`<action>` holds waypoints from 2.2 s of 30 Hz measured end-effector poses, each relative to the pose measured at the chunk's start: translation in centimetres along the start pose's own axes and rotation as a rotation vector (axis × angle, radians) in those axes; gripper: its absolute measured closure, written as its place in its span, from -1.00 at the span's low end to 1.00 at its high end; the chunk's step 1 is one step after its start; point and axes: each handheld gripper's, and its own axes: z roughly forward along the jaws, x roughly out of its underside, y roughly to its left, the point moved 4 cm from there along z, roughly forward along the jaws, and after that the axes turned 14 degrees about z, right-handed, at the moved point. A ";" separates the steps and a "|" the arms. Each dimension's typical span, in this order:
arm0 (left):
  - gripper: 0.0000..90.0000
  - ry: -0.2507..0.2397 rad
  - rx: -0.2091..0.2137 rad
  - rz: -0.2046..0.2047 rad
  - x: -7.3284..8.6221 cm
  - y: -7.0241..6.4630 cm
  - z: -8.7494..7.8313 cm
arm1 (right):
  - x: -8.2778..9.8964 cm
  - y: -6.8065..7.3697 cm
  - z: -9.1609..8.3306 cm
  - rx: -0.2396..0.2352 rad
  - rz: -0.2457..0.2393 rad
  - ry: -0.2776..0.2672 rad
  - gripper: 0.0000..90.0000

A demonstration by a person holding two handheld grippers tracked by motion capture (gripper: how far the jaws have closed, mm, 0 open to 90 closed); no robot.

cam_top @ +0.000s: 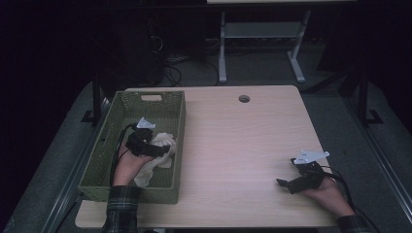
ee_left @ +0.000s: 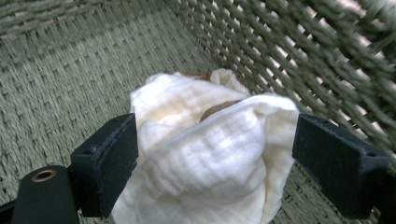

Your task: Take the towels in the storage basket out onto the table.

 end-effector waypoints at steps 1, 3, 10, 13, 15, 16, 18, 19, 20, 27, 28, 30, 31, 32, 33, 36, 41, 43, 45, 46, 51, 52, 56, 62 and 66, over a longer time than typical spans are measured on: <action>-0.69 0.002 -0.006 0.002 0.0 0.0 0.1 | 0.0 0.0 0.0 -0.001 0.000 0.000 -1.00; -0.69 0.002 -0.007 0.000 0.0 0.0 0.2 | 0.0 0.0 0.0 -0.001 -0.004 -0.002 -1.00; -0.69 0.053 0.051 0.006 0.3 -0.6 1.3 | 0.0 0.0 0.0 0.000 0.000 0.000 -1.00; -0.69 0.078 0.067 0.009 0.5 -0.7 1.7 | 0.0 0.0 0.0 0.000 -0.001 0.000 -1.00; -0.69 0.101 0.064 0.016 0.7 -0.8 1.9 | 0.0 0.0 0.0 -0.001 0.005 -0.001 -1.00; -0.68 0.109 0.064 0.017 0.7 -0.8 2.0 | 0.0 0.0 0.0 -0.002 0.005 -0.001 -1.00; -0.67 0.138 0.061 0.017 0.9 -0.8 2.2 | 0.0 0.0 0.0 -0.001 0.003 -0.001 -1.00; -0.67 0.145 0.063 0.007 1.0 -0.8 2.3 | 0.0 0.0 0.0 -0.001 0.003 -0.001 -1.00; -0.64 0.163 0.066 0.000 1.2 -0.8 2.5 | 0.0 0.0 0.0 -0.001 0.004 -0.001 -1.00; -0.64 0.225 0.075 0.015 1.5 -1.1 3.1 | 0.0 0.0 0.0 -0.001 0.001 0.000 -1.00; -0.63 0.235 0.071 0.024 1.5 -1.1 3.2 | 0.0 0.0 0.0 0.000 0.000 0.000 -1.00; -0.51 0.247 0.057 0.034 1.5 -1.2 3.1 | 0.0 0.0 0.0 -0.001 0.005 -0.001 -1.00; -0.44 0.247 0.057 0.034 1.5 -1.2 3.1 | 0.0 0.0 0.0 -0.001 0.005 -0.001 -1.00; -0.44 0.257 0.052 0.038 1.5 -1.2 3.1 | 0.0 0.0 0.0 -0.001 0.006 -0.001 -1.00; -0.33 0.267 0.049 0.040 1.6 -1.1 3.1 | 0.0 0.0 0.0 -0.001 0.008 -0.002 -1.00; 0.04 0.282 0.044 0.025 1.5 -1.0 2.8 | 0.0 0.0 0.0 -0.001 0.009 -0.002 -1.00; 0.44 0.283 0.047 0.002 1.4 -0.8 2.2 | 0.0 0.0 0.0 0.003 0.013 -0.002 -1.00; 0.54 0.265 0.046 -0.005 1.3 -0.7 1.9 | 0.0 0.0 0.0 0.004 0.014 -0.002 -1.00; 0.57 0.247 0.042 -0.011 1.2 -0.6 1.7 | -0.1 0.0 0.0 0.004 0.015 -0.002 -1.00; 0.58 0.230 0.039 -0.011 1.0 -0.6 1.5 | -0.1 0.0 0.0 0.004 0.014 -0.003 -1.00; 0.60 0.146 0.023 -0.001 0.3 -0.7 0.5 | -0.2 -0.1 0.1 0.006 0.017 -0.004 -1.00; 0.61 0.124 0.016 -0.005 0.2 -0.6 0.2 | -0.2 -0.1 0.1 0.005 0.018 -0.004 -1.00; 0.61 0.025 -0.007 -0.030 -0.2 -0.2 -1.0 | -0.2 -0.1 0.1 0.005 0.018 -0.004 -1.00; 0.61 -0.086 0.002 -0.069 -0.7 0.1 -2.3 | -0.2 -0.1 0.1 0.005 0.020 -0.003 -1.00; 0.61 -0.134 0.003 -0.073 -1.1 0.2 -3.1 | -0.2 -0.1 0.1 0.004 0.019 -0.003 -1.00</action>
